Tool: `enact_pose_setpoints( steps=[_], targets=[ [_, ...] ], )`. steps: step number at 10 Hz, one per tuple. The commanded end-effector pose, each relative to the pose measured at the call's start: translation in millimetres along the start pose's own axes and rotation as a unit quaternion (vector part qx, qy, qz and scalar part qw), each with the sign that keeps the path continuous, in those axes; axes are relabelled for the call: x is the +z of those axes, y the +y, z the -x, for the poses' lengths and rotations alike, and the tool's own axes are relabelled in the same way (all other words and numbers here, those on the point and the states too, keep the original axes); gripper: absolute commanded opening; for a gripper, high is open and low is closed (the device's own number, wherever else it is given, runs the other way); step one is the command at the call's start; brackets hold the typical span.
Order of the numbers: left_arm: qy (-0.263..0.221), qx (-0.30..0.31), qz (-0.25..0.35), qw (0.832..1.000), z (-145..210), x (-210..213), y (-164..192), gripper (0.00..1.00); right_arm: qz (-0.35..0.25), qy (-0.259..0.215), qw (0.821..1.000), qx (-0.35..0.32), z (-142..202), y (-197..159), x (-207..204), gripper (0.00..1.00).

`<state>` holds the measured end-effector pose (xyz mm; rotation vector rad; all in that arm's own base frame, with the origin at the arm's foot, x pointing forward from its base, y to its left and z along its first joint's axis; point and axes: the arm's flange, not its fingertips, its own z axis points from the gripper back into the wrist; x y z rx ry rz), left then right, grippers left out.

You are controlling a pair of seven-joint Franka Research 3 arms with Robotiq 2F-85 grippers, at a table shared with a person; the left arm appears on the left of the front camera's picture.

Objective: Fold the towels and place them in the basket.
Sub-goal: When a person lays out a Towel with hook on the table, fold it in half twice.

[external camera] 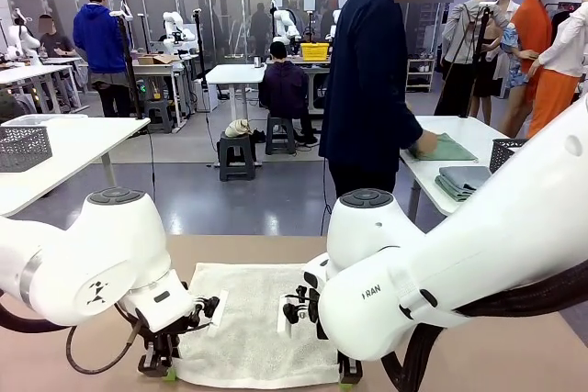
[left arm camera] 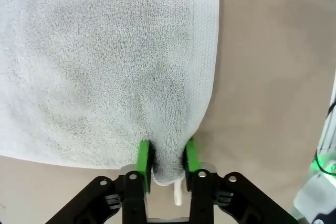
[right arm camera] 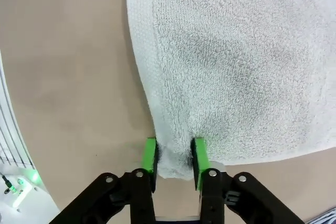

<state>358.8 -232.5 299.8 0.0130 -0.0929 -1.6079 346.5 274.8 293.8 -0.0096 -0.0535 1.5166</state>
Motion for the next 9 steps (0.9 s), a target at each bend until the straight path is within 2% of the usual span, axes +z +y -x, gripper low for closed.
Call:
enact_pose_setpoints(
  steps=[1,2,3,9],
  targets=[
    [-0.001,-0.011,-0.017,1.000,6.1,-6.1,-5.2,0.15,-0.007,0.002,1.000,-0.003,3.8,-0.6,-5.1,0.05],
    [-0.001,-0.012,-0.019,1.000,5.9,-4.3,-5.5,0.11,-0.007,0.002,1.000,-0.005,3.7,-0.2,-3.9,0.19],
    [-0.001,-0.013,-0.020,1.000,5.1,-2.7,-5.9,0.00,-0.009,0.004,1.000,-0.007,3.5,0.5,-2.5,0.00],
    [0.000,-0.017,-0.031,0.999,7.2,14.0,-3.7,0.00,-0.015,0.015,1.000,0.004,3.9,3.3,19.2,0.00]
  ],
)
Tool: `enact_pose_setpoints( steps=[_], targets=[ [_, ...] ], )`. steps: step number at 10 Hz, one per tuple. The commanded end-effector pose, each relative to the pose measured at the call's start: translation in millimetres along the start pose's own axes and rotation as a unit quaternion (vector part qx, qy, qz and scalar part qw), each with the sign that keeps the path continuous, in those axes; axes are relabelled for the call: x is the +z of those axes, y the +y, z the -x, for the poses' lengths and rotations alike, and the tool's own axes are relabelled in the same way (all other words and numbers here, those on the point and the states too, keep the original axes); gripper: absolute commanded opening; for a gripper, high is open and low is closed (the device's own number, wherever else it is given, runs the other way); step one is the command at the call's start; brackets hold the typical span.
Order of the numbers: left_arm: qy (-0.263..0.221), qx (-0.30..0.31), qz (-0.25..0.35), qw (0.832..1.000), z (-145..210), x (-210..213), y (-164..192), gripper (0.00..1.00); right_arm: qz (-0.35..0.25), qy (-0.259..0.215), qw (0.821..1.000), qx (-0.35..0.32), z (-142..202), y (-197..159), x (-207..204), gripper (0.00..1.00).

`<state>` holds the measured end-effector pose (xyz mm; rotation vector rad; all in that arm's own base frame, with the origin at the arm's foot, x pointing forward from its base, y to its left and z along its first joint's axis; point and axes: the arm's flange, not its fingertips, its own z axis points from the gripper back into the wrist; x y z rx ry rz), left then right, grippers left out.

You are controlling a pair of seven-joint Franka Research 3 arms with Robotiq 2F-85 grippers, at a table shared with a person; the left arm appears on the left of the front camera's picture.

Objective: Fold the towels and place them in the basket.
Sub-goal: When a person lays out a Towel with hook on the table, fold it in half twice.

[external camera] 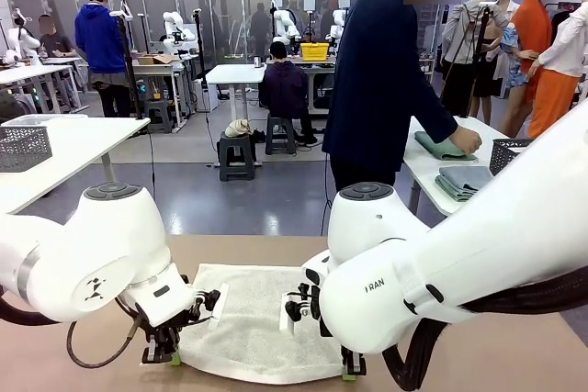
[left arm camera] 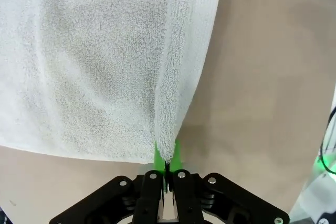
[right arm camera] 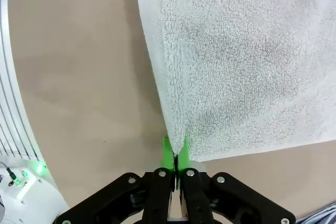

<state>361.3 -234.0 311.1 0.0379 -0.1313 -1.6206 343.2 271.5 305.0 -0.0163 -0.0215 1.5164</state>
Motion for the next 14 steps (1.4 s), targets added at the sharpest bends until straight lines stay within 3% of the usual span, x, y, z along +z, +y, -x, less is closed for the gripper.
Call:
enact_pose_setpoints(
  steps=[1,8,14],
  targets=[
    [0.001,-0.010,-0.011,1.000,8.7,5.8,-8.0,0.00,-0.010,-0.014,1.000,0.012,0.9,0.0,9.0,0.00],
    [0.016,0.024,-0.014,1.000,-0.4,79.3,-4.4,0.00,0.009,-0.025,1.000,0.013,-5.2,-18.1,74.7,0.00],
    [0.006,0.022,-0.016,1.000,1.7,83.7,-4.4,0.00,0.015,-0.026,1.000,0.002,-11.3,-19.2,82.1,0.00]
  ],
)
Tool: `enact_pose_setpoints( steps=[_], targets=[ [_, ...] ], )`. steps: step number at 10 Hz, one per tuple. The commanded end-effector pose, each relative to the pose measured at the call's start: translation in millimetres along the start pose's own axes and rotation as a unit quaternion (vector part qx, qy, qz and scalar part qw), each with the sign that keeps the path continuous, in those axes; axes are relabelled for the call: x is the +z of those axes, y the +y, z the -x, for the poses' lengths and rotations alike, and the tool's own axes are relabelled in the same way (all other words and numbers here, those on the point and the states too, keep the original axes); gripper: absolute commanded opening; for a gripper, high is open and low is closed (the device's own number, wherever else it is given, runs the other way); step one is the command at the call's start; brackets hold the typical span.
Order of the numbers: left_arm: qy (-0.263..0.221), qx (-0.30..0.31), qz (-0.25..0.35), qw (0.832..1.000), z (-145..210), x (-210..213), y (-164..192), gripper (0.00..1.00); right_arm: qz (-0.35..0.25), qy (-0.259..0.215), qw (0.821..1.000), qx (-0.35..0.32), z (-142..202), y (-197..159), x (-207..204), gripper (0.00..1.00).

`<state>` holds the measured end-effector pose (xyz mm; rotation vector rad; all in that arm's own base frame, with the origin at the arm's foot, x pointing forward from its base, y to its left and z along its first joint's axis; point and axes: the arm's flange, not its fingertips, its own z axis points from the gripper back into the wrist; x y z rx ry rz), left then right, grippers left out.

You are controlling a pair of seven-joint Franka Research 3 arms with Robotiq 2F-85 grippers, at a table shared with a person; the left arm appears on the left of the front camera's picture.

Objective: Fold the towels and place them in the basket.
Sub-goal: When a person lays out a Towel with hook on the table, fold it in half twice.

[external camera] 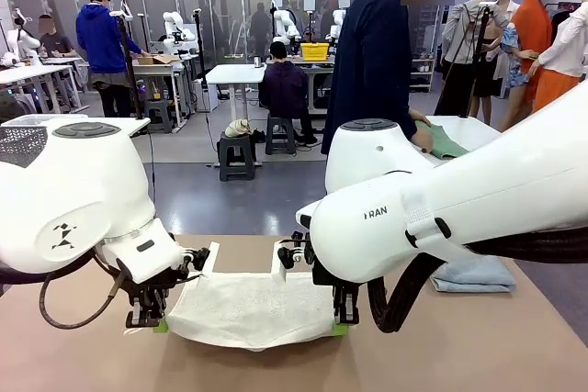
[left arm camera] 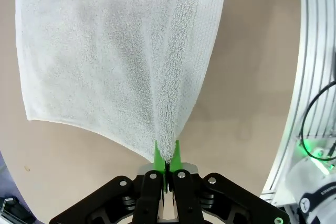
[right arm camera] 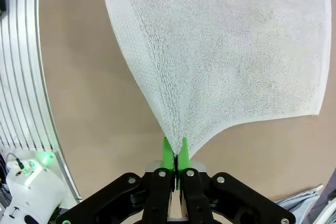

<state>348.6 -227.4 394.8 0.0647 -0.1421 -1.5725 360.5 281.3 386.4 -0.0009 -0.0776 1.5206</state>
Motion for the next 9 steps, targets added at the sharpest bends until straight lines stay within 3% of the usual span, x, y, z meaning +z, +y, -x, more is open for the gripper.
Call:
enact_pose_setpoints(
  steps=[1,5,9],
  targets=[
    [0.000,-0.001,-0.003,1.000,0.5,-1.1,-0.5,0.00,0.003,-0.002,1.000,0.000,-0.4,-0.4,1.2,0.00],
    [0.000,0.000,0.000,1.000,-0.2,-0.1,-0.3,0.04,0.001,-0.001,1.000,0.000,-0.4,-0.4,0.7,0.03],
    [0.009,0.003,0.019,1.000,3.4,3.8,48.8,0.04,0.007,0.002,1.000,0.001,1.0,-57.6,-2.2,0.03]
  ],
)
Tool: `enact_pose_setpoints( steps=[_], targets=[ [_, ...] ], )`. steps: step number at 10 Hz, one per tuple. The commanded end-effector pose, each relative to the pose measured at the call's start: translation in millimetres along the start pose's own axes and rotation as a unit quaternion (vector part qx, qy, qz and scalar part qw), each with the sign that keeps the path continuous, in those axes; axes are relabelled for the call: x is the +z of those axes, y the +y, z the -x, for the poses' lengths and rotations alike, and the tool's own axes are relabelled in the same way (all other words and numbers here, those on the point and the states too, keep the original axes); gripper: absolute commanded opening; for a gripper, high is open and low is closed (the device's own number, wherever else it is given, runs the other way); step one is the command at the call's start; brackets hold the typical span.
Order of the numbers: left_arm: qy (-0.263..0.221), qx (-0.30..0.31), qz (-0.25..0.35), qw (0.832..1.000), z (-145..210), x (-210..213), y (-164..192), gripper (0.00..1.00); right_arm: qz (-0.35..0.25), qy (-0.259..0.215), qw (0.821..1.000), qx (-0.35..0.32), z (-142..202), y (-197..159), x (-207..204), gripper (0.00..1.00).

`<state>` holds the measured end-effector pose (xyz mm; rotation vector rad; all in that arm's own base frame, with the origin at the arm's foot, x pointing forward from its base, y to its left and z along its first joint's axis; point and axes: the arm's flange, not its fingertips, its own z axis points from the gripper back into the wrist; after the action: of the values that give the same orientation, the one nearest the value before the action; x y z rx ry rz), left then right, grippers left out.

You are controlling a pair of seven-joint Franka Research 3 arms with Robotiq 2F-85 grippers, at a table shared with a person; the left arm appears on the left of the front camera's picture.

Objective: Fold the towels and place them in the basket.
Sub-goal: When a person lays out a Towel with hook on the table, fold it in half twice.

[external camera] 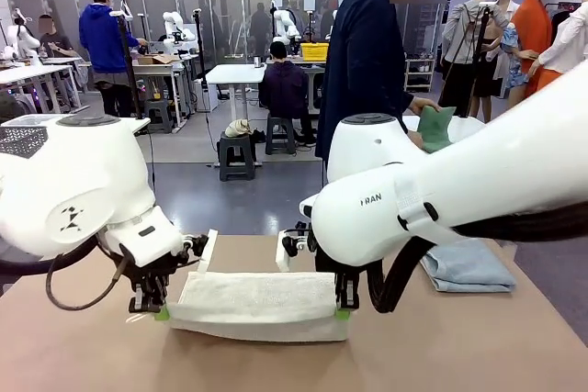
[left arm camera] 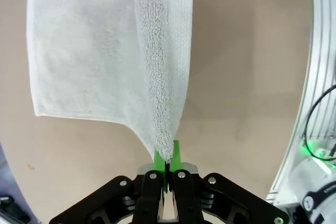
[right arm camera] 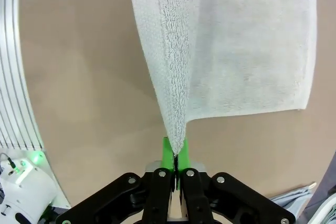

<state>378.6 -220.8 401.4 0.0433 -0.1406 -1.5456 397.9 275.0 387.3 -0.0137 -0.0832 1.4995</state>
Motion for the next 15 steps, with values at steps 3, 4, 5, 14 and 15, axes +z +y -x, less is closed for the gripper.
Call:
enact_pose_setpoints(
  steps=[3,4,5,14,15],
  targets=[
    [0.022,-0.014,0.021,0.999,-12.1,-1.8,53.5,0.04,0.012,0.006,1.000,0.020,-12.2,-58.8,-0.7,0.03],
    [0.031,-0.010,0.011,0.999,-16.8,-6.5,71.7,0.04,0.016,0.012,1.000,0.021,-14.3,-77.8,-3.3,0.03],
    [0.039,0.000,0.005,0.999,-18.2,-9.9,87.6,0.04,0.015,0.016,1.000,0.020,-16.0,-92.4,-6.6,0.03],
    [0.023,0.036,0.000,0.999,-2.8,-26.3,138.4,0.04,0.024,0.010,1.000,0.004,-14.7,-139.2,-22.4,0.03],
    [0.023,0.036,0.000,0.999,-2.8,-26.3,138.4,0.04,0.024,0.010,1.000,0.004,-14.7,-139.2,-22.4,0.03]
  ],
)
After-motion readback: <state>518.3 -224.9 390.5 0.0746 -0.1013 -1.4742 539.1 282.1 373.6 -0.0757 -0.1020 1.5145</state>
